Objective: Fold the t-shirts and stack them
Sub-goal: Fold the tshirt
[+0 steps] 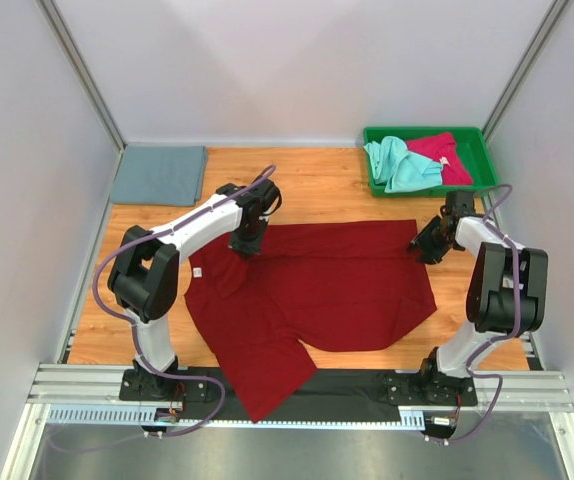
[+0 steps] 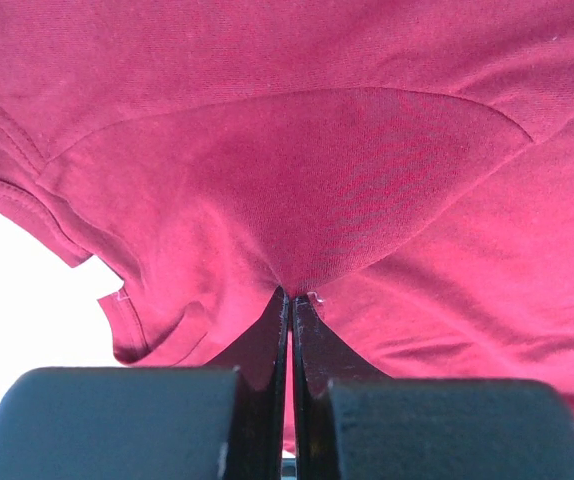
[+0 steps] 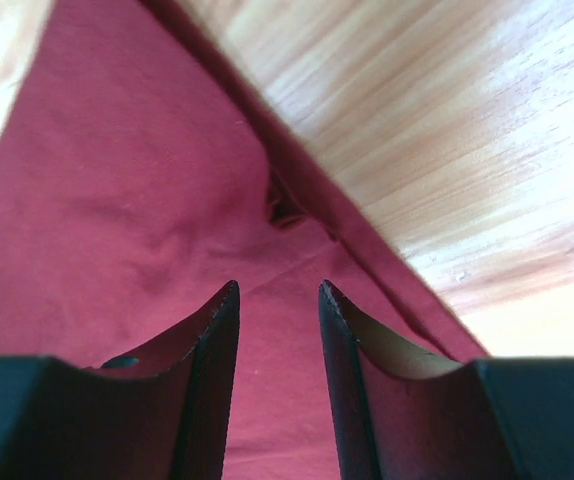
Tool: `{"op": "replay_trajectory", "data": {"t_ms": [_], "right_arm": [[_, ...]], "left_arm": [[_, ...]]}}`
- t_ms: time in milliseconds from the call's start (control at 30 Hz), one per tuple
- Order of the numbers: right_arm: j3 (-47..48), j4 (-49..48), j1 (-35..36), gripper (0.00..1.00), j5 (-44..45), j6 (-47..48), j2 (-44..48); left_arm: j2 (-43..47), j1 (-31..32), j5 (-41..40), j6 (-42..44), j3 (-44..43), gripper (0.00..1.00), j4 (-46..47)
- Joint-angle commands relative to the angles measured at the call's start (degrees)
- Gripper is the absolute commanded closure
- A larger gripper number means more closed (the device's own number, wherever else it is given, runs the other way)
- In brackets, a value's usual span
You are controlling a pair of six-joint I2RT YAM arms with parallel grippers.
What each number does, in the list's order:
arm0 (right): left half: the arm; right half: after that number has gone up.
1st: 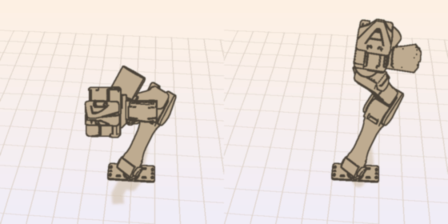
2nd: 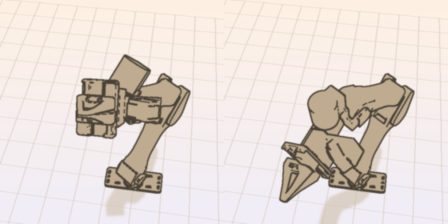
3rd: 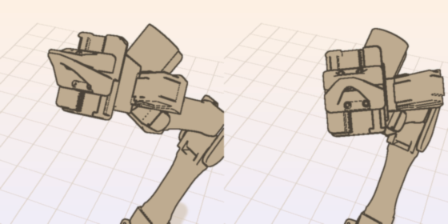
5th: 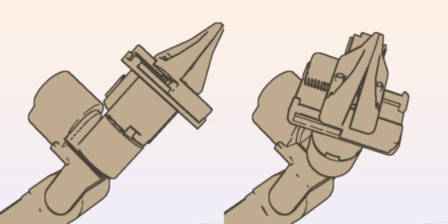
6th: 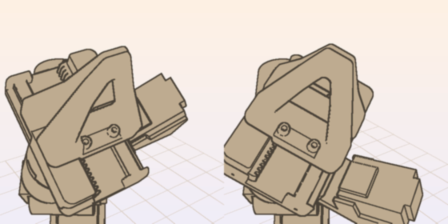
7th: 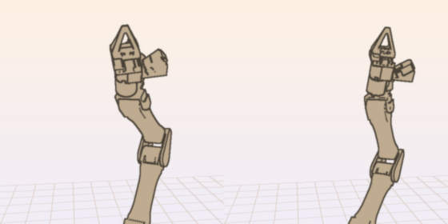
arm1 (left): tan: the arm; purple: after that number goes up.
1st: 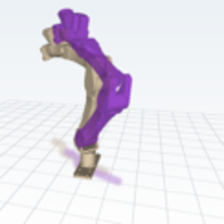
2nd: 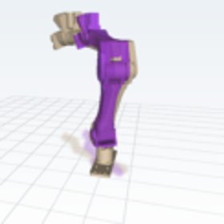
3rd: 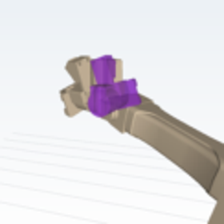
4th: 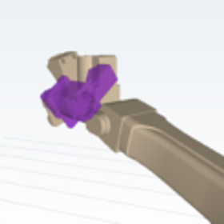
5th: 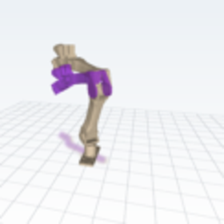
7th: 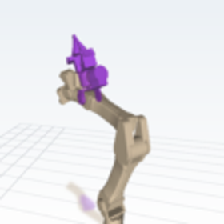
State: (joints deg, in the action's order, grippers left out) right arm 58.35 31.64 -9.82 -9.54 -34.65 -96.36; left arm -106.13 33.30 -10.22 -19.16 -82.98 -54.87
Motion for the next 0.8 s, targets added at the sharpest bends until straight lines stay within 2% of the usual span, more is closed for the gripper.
{"op": "replay_trajectory", "data": {"t_ms": [0,333,767], "right_arm": [[-0.9,-3.6,0.2,0.61,0.4,-3.0,-1.4],[1.2,-4.7,0.2,0.72,3.2,-2.9,-4.1],[2.8,-0.3,0.3,0.67,1.9,-3.9,-0.7]], "left_arm": [[2.4,0.0,1.2,1.4,-1.7,1.0,-0.9],[2.8,-0.1,1.7,1.8,-1.6,1.0,-1.3],[4.4,0.0,2.4,1.3,0.8,1.0,-0.9]]}}
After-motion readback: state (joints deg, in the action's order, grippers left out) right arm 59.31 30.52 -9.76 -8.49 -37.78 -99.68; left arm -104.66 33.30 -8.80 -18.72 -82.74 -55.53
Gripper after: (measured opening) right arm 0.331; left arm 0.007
